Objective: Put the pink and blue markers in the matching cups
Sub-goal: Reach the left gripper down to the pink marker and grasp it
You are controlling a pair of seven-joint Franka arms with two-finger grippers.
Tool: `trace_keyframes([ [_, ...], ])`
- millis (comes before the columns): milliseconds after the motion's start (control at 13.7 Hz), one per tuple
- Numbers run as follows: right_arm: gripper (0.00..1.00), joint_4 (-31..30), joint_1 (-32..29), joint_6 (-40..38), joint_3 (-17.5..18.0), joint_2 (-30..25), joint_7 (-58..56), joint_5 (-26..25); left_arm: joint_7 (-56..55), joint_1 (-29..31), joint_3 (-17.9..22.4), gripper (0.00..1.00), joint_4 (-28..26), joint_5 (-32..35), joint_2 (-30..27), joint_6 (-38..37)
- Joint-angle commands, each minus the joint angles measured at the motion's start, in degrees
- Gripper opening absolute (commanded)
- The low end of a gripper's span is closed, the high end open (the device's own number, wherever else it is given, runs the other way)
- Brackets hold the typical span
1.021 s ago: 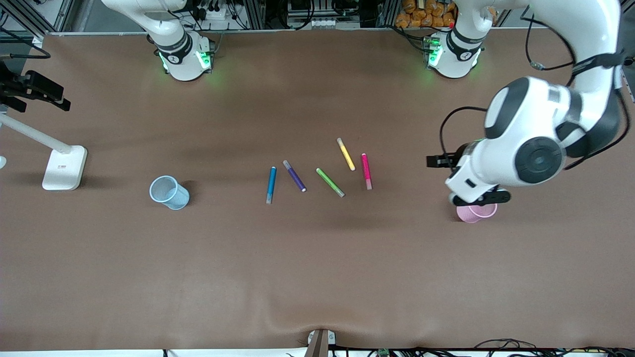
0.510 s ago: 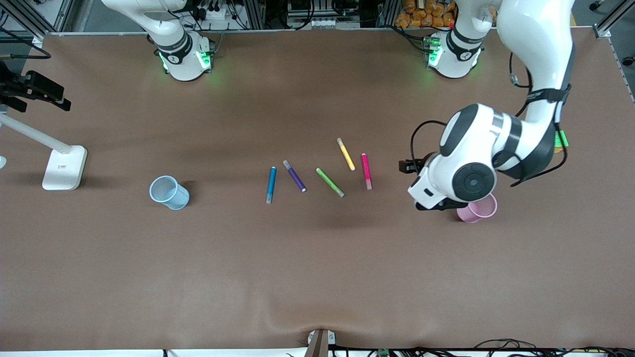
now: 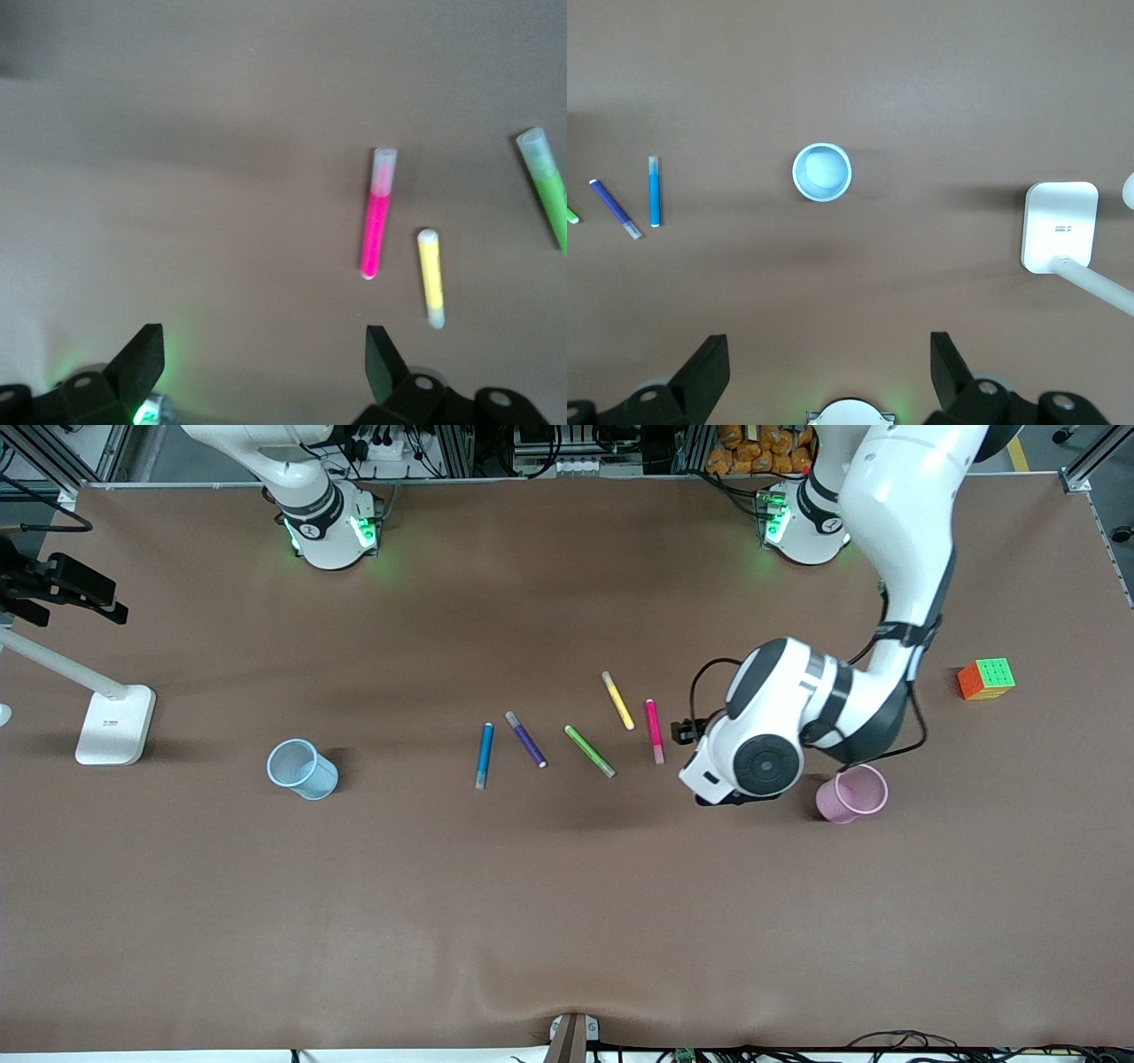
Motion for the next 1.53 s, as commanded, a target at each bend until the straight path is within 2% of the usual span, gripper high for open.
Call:
trace_keyframes([
  [0,1.00,0.2,0.8,-0.3,0.4,0.3,0.3,-0.3,-3.0,-1.0,0.2,0.99,-1.2,-1.9,1.8,4.7],
  [73,1.00,0.1,1.3,-0.5,0.4,0.3,0.5,-0.4,-3.5,-1.1,0.2,0.96,-1.3,-2.0,2.5,6.1],
  [365,1.00,-0.1,1.9,-0.2,0.4,0.8,0.6,-0.3,-4.9,-2.1,0.2,0.73,-1.5,-4.1,5.4,9.8],
  [729,1.00,-0.1,2.8,0.1,0.4,1.0,0.7,-0.3,-9.2,-3.1,0.2,0.60,-1.4,-4.0,9.3,16.3],
  [875,1.00,-0.1,3.2,0.2,0.4,1.3,0.7,-0.2,-10.7,-3.5,0.2,0.47,-1.3,-4.1,10.3,17.8],
  [1167,1.00,-0.2,3.3,0.4,0.4,1.9,0.8,0.1,-11.4,-3.8,0.2,0.33,-1.3,-4.1,11.1,18.5],
  [1312,1.00,0.0,3.7,0.6,0.4,1.9,0.8,0.2,-11.4,-3.8,0.2,0.21,-1.4,-4.1,11.1,18.5],
  [1458,1.00,0.0,5.2,1.8,0.4,2.5,1.0,0.4,-11.5,-3.5,0.3,0.01,-1.6,-4.1,11.1,18.5],
])
